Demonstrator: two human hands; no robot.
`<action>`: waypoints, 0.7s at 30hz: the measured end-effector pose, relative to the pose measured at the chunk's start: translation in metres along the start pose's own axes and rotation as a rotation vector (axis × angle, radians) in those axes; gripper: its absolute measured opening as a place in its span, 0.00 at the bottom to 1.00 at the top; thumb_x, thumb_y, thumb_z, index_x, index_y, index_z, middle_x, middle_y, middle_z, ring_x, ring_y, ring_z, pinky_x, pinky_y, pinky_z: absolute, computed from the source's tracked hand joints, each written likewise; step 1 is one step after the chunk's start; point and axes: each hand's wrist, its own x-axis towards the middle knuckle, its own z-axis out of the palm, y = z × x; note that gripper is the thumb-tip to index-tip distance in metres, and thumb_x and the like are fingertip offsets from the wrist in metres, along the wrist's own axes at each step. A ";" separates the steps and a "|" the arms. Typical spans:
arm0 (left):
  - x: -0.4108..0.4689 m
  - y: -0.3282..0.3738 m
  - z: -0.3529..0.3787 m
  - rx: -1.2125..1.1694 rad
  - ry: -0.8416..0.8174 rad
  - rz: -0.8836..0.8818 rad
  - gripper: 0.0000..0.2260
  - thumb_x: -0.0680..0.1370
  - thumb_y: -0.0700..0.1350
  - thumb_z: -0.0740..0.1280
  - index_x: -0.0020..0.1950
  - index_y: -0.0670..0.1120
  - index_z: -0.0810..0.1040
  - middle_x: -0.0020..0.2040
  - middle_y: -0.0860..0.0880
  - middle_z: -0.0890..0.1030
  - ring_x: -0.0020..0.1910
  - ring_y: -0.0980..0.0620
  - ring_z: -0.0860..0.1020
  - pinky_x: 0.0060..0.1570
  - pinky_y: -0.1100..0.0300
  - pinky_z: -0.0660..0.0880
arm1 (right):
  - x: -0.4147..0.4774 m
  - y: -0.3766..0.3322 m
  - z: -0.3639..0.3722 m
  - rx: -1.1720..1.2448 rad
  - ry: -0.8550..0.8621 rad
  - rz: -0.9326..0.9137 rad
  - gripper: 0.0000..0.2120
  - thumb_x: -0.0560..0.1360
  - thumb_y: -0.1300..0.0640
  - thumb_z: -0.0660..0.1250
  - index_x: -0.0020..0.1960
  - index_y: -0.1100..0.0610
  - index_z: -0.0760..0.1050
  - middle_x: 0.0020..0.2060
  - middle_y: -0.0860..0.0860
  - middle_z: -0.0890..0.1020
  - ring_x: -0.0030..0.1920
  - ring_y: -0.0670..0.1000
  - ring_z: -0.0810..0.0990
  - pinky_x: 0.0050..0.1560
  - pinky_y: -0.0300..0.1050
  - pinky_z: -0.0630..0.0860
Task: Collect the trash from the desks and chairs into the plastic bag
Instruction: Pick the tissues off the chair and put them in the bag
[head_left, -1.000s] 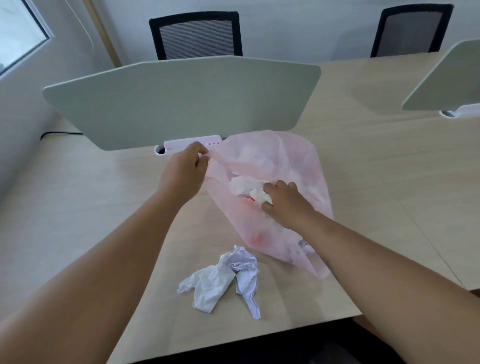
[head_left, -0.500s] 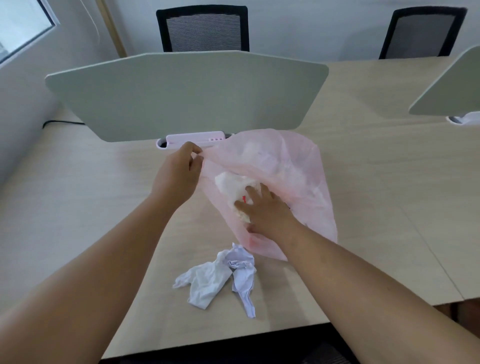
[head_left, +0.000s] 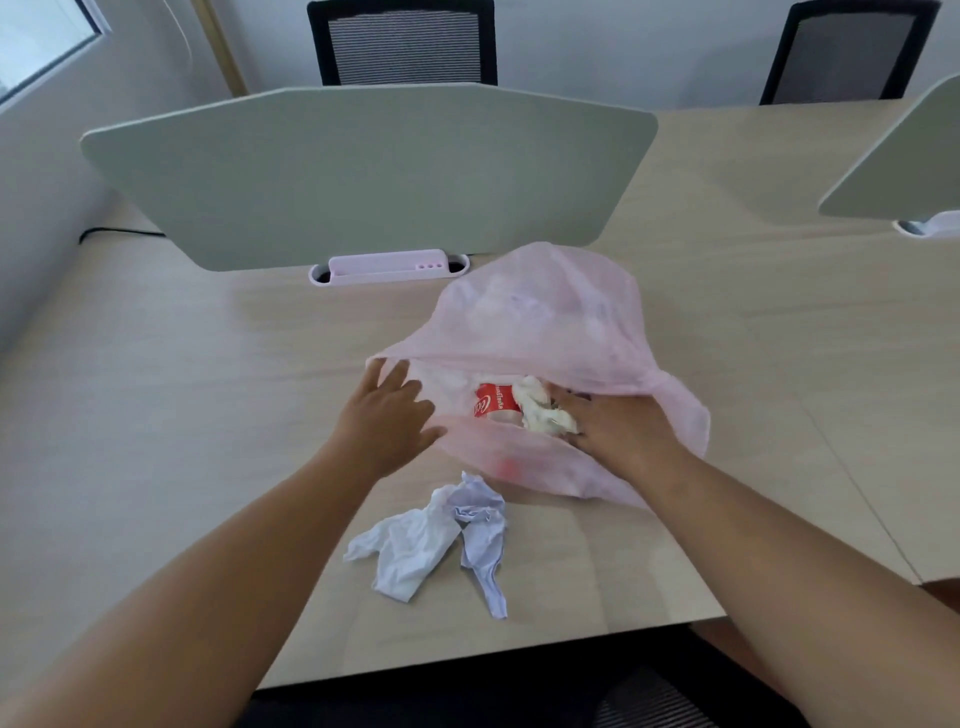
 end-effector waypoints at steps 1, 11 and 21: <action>-0.002 -0.003 0.003 -0.002 -0.027 0.008 0.19 0.75 0.63 0.63 0.51 0.51 0.84 0.60 0.44 0.81 0.68 0.39 0.71 0.69 0.42 0.51 | -0.002 0.004 -0.004 0.078 -0.004 0.047 0.20 0.78 0.44 0.59 0.69 0.44 0.66 0.65 0.50 0.75 0.62 0.55 0.75 0.58 0.47 0.71; -0.049 0.039 0.021 -0.242 0.554 0.176 0.31 0.68 0.71 0.64 0.56 0.47 0.69 0.62 0.41 0.71 0.58 0.38 0.72 0.54 0.43 0.69 | -0.039 0.002 0.010 -0.068 0.311 -0.341 0.18 0.73 0.53 0.63 0.61 0.55 0.76 0.51 0.54 0.82 0.48 0.58 0.81 0.42 0.51 0.78; -0.065 0.107 0.055 -0.330 0.027 0.052 0.41 0.64 0.81 0.48 0.70 0.60 0.65 0.74 0.43 0.63 0.59 0.40 0.71 0.50 0.44 0.72 | -0.077 0.018 0.017 -0.049 0.450 0.285 0.37 0.71 0.47 0.71 0.76 0.46 0.58 0.67 0.60 0.65 0.65 0.66 0.65 0.61 0.63 0.63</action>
